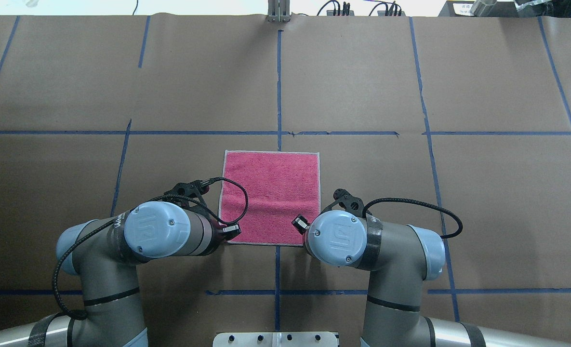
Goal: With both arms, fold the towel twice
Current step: 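Lift the near edge with both grippers and fold it over the far edge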
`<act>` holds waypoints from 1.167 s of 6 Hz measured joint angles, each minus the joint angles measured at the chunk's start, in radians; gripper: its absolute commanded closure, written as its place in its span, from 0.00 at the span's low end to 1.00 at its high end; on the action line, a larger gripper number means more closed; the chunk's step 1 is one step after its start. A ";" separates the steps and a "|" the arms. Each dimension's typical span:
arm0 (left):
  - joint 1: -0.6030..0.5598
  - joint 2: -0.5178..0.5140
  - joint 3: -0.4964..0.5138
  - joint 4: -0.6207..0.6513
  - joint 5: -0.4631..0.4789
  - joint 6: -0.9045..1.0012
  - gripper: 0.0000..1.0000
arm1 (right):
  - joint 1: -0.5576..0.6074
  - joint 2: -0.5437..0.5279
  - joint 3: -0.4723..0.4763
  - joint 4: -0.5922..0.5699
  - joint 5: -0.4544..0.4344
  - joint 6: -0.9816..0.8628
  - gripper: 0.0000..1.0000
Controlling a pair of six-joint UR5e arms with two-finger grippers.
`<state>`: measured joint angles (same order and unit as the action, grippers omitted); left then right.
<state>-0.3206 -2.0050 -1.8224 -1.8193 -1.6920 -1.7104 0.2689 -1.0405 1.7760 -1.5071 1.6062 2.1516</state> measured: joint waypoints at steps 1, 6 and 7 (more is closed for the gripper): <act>0.000 0.000 0.000 0.000 0.000 0.000 1.00 | 0.001 -0.002 0.006 0.000 -0.003 0.002 1.00; -0.013 -0.035 -0.237 0.225 -0.093 0.000 1.00 | 0.017 -0.038 0.266 -0.178 0.012 -0.008 1.00; -0.016 -0.052 -0.246 0.257 -0.097 0.001 1.00 | 0.012 -0.039 0.270 -0.196 0.011 -0.010 1.00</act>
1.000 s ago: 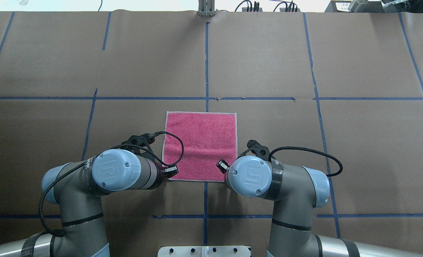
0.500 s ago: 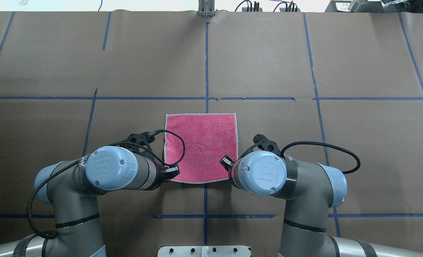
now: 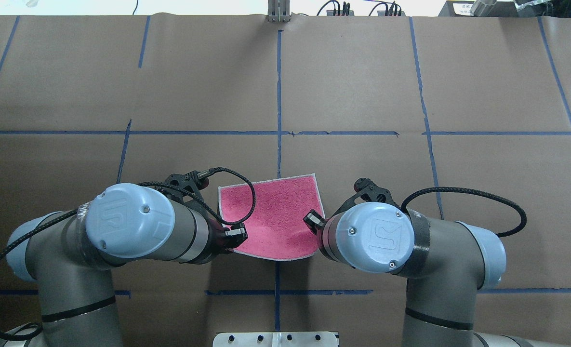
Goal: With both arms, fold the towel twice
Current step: 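Lift the near edge with both grippers and fold it over the far edge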
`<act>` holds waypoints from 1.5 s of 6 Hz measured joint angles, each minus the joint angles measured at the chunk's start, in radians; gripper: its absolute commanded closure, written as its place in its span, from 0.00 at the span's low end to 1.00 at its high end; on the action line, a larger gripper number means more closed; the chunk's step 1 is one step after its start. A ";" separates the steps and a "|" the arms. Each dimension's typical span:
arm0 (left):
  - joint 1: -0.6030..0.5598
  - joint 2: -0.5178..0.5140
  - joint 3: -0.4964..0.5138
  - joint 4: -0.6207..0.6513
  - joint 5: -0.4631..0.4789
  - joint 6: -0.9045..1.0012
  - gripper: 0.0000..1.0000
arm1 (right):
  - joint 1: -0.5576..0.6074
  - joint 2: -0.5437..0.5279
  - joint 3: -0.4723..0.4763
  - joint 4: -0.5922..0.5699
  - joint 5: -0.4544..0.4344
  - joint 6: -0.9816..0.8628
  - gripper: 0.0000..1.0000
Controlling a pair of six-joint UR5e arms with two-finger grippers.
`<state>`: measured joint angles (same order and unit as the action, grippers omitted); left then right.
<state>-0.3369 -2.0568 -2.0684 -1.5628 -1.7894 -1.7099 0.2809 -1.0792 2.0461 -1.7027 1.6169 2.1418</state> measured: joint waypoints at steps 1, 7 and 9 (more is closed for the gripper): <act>-0.011 -0.009 0.027 0.005 0.001 0.015 1.00 | -0.001 0.005 -0.030 -0.001 -0.005 -0.012 1.00; -0.108 -0.082 0.235 -0.016 0.001 0.113 0.99 | 0.130 0.147 -0.337 0.117 -0.009 -0.065 0.94; -0.137 -0.099 0.307 -0.056 0.002 0.115 0.18 | 0.159 0.170 -0.386 0.141 -0.005 -0.127 0.00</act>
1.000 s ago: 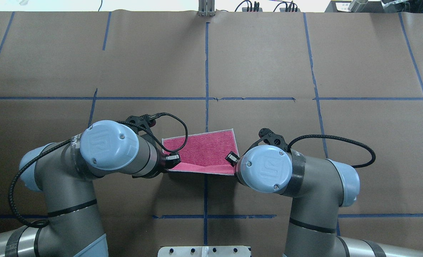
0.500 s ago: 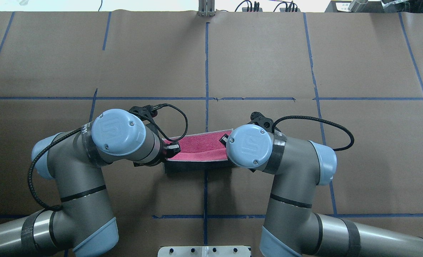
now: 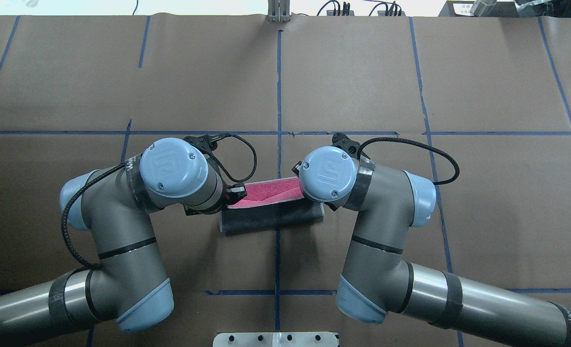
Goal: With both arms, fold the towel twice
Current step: 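Lift the near edge with both grippers and fold it over the far edge, then grasp the folded towel's end with the left gripper while the right gripper withdraws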
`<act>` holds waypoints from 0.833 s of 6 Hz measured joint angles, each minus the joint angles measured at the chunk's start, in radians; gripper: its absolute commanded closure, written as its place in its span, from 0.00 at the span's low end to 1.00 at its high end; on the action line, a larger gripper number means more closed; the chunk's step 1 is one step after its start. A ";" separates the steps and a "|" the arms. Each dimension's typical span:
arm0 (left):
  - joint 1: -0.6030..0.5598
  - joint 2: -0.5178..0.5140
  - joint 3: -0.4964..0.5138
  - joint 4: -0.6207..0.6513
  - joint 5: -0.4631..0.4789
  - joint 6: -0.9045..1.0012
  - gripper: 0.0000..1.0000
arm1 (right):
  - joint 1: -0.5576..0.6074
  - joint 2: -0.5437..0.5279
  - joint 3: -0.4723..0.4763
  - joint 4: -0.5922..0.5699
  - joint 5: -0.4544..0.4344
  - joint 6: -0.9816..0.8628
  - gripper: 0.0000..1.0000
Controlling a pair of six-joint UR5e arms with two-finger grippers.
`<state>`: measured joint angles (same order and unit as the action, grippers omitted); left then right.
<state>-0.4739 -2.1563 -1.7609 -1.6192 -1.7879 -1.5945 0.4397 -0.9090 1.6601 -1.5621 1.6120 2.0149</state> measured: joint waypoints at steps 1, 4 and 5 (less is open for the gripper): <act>-0.039 -0.019 0.053 -0.022 0.000 0.028 0.00 | 0.023 0.036 -0.053 0.002 0.006 -0.053 0.00; -0.134 -0.048 0.119 -0.036 -0.048 0.177 0.00 | 0.156 0.115 -0.169 -0.001 0.182 -0.270 0.00; -0.129 -0.039 0.101 -0.044 -0.088 0.203 0.00 | 0.206 0.100 -0.163 -0.005 0.275 -0.372 0.00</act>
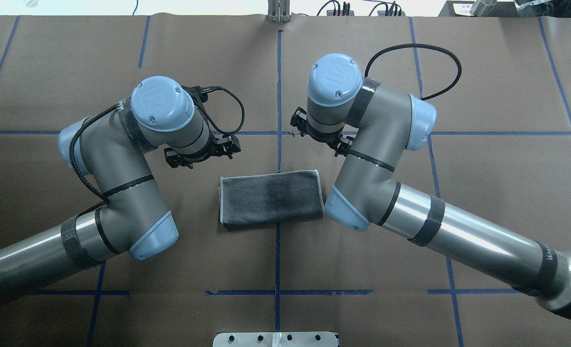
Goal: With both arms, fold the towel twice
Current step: 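Grasp the folded towel's end with the left gripper while the right gripper withdraws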
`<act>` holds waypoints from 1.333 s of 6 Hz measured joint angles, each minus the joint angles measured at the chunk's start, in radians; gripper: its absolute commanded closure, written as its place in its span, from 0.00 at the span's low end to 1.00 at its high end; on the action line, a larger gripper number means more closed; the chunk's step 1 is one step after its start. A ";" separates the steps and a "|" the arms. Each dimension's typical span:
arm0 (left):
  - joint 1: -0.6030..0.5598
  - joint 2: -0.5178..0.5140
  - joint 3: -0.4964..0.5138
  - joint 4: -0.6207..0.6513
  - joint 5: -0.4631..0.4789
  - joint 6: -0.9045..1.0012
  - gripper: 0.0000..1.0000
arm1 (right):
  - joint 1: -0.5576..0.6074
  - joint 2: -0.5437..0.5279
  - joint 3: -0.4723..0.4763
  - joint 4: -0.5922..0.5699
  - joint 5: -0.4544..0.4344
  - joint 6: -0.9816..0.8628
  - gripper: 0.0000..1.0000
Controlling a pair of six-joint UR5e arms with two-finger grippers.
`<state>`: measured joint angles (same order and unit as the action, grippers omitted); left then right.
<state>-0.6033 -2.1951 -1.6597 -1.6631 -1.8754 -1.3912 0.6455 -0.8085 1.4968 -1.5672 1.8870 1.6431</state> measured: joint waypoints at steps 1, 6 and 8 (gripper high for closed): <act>0.027 0.025 -0.022 -0.037 -0.012 0.006 0.00 | 0.049 -0.042 0.032 -0.003 0.076 -0.118 0.00; 0.178 0.091 -0.048 -0.166 0.091 -0.212 0.29 | 0.265 -0.298 0.225 -0.007 0.299 -0.584 0.00; 0.191 0.104 -0.048 -0.167 0.102 -0.225 0.32 | 0.267 -0.307 0.235 -0.006 0.298 -0.593 0.00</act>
<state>-0.4119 -2.0908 -1.7074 -1.8301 -1.7730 -1.6164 0.9124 -1.1158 1.7314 -1.5734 2.1851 1.0504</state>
